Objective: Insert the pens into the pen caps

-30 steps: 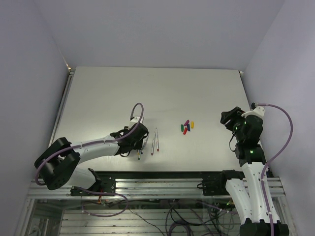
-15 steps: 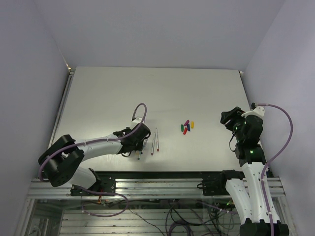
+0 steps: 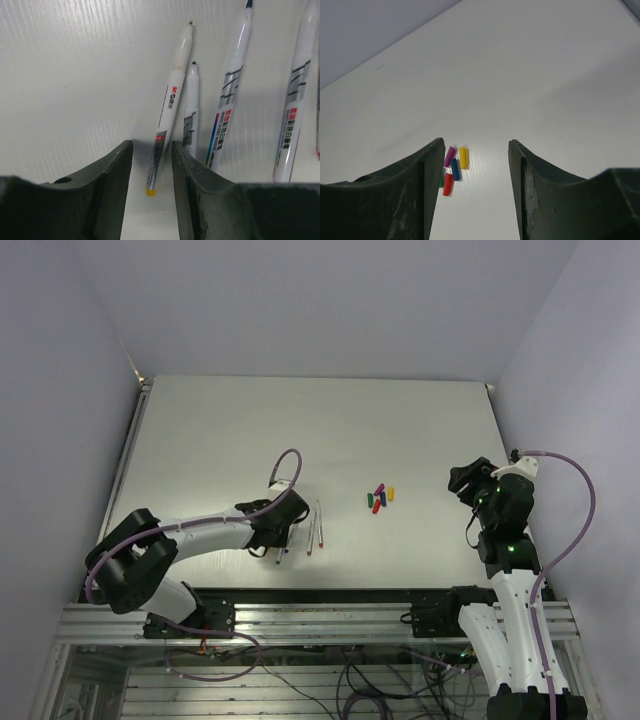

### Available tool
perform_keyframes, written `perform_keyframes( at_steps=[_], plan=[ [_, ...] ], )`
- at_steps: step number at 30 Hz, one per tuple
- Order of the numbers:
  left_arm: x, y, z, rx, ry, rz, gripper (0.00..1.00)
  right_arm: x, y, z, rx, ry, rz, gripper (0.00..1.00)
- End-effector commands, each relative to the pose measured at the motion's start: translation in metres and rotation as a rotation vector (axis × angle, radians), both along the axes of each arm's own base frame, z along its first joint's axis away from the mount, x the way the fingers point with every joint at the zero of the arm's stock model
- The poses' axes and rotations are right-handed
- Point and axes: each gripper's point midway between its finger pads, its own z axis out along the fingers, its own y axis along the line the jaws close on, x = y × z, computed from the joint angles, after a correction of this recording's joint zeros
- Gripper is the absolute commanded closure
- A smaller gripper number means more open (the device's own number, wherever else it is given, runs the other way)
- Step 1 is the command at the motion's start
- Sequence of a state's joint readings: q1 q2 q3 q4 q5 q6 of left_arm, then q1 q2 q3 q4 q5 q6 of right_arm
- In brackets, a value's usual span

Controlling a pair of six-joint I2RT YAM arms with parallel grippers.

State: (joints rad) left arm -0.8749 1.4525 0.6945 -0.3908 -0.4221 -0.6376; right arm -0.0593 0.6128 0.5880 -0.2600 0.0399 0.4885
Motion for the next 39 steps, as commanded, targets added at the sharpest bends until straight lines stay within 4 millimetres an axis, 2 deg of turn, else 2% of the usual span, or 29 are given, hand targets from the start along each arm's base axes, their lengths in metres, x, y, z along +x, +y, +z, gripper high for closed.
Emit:
perform_keyframes(
  at_steps=[1, 6, 9, 17, 23, 30, 33, 36, 39],
  plan=[
    [-0.005, -0.006, -0.007, 0.009, 0.05, -0.015, 0.53, 0.0, -0.003, 0.007, -0.013, -0.021, -0.011, 0.46],
    [-0.003, -0.009, -0.013, 0.032, 0.067, -0.025, 0.58, 0.0, -0.003, 0.007, -0.013, -0.019, -0.01, 0.46],
    [-0.003, -0.009, -0.016, 0.053, 0.08, -0.034, 0.7, 0.0, -0.003, 0.009, -0.015, -0.02, -0.011, 0.46],
    [-0.012, -0.005, -0.024, 0.075, 0.132, -0.038, 0.8, 0.0, -0.004, 0.009, -0.016, -0.015, -0.016, 0.46],
    [-0.025, 0.002, -0.027, 0.079, 0.179, -0.037, 0.67, 0.0, -0.004, 0.007, -0.013, -0.006, -0.016, 0.46],
    [-0.032, 0.004, -0.027, 0.06, 0.191, -0.033, 0.65, 0.0, -0.004, 0.006, -0.009, -0.007, -0.015, 0.46],
    [-0.034, 0.004, -0.031, 0.061, 0.208, -0.039, 0.71, -0.001, -0.004, 0.006, -0.01, -0.005, -0.017, 0.46],
    [-0.038, 0.003, -0.036, 0.062, 0.232, -0.047, 0.91, -0.001, -0.004, 0.007, -0.011, -0.008, -0.017, 0.46],
    [-0.039, 0.0, -0.038, 0.051, 0.239, -0.055, 0.93, -0.002, -0.004, 0.008, -0.014, -0.006, -0.017, 0.46]
  ],
)
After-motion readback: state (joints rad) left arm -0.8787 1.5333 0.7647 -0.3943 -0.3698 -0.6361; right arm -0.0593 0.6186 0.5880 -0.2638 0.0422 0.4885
